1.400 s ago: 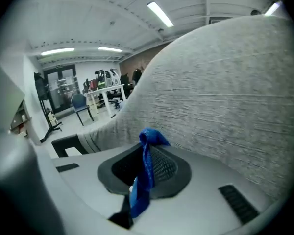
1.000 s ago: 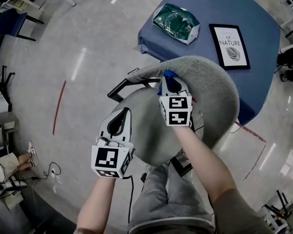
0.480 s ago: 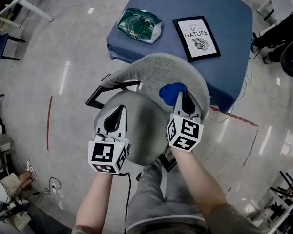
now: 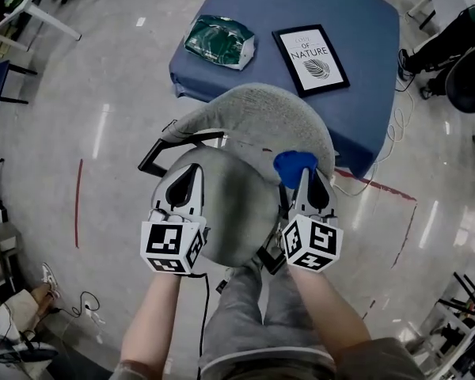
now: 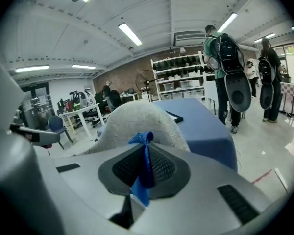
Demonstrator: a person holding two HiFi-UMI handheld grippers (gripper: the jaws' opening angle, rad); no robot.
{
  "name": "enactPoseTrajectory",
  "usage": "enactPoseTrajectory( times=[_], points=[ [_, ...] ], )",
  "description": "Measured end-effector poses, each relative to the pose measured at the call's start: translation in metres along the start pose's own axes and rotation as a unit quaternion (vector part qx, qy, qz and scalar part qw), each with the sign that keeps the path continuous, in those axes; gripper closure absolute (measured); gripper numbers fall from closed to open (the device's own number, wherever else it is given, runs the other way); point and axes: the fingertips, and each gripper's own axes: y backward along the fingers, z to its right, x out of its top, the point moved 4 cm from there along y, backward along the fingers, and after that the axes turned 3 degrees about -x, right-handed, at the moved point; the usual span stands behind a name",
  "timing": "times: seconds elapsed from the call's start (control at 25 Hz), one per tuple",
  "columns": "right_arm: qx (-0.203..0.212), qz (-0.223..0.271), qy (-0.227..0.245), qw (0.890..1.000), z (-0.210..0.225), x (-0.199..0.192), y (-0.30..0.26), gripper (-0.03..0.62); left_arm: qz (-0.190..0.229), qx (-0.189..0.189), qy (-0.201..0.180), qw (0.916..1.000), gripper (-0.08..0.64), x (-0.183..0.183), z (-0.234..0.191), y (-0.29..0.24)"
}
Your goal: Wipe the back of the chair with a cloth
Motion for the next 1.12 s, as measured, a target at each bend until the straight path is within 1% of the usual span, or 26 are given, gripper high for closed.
enactPoseTrajectory(
  times=[0.08, 0.12, 0.28, 0.36, 0.4, 0.48, 0.56, 0.64, 0.8, 0.92, 1.0, 1.12],
  points=[
    [0.024, 0.006, 0.031, 0.999, -0.016, 0.001, -0.01, 0.548, 0.0, 0.004, 0.005, 1.0, 0.54, -0.001, -0.006, 0.002],
    [0.029, 0.008, 0.049, 0.998, -0.022, 0.001, -0.018, 0.548, 0.0, 0.005, 0.007, 1.0, 0.54, -0.002, -0.009, 0.004],
    [0.026, 0.008, 0.096, 0.995, -0.039, 0.006, -0.061, 0.548, 0.001, 0.013, 0.009, 0.9999, 0.54, -0.003, -0.018, 0.012],
    [0.037, 0.006, 0.112, 0.993, -0.054, 0.009, -0.081, 0.548, 0.0, 0.018, 0.009, 0.9998, 0.54, -0.006, -0.023, 0.018],
    [0.05, 0.002, 0.116, 0.992, -0.066, 0.008, -0.091, 0.548, -0.001, 0.021, 0.01, 0.9997, 0.54, -0.007, -0.027, 0.021],
    [0.089, -0.01, 0.125, 0.988, -0.098, 0.005, -0.11, 0.548, -0.005, 0.031, 0.013, 0.9994, 0.541, -0.01, -0.034, 0.028],
    [0.135, -0.018, 0.14, 0.981, -0.133, 0.001, -0.123, 0.548, -0.009, 0.039, 0.013, 0.9991, 0.54, -0.01, -0.038, 0.035],
    [0.17, -0.021, 0.145, 0.975, -0.16, -0.001, -0.13, 0.548, -0.01, 0.043, 0.01, 0.999, 0.54, -0.01, -0.04, 0.04],
    [0.202, -0.029, 0.128, 0.971, -0.187, -0.003, -0.136, 0.548, -0.014, 0.051, 0.008, 0.9985, 0.54, -0.012, -0.046, 0.048],
    [0.2, -0.029, 0.109, 0.973, -0.181, -0.001, -0.136, 0.548, -0.016, 0.056, 0.013, 0.9982, 0.54, -0.016, -0.045, 0.048],
    [0.18, -0.024, 0.096, 0.979, -0.165, 0.003, -0.136, 0.548, -0.016, 0.053, 0.015, 0.9984, 0.54, -0.016, -0.041, 0.045],
    [0.132, -0.01, 0.085, 0.987, -0.132, 0.012, -0.129, 0.548, -0.014, 0.041, 0.012, 0.999, 0.54, -0.011, -0.032, 0.038]
  ],
)
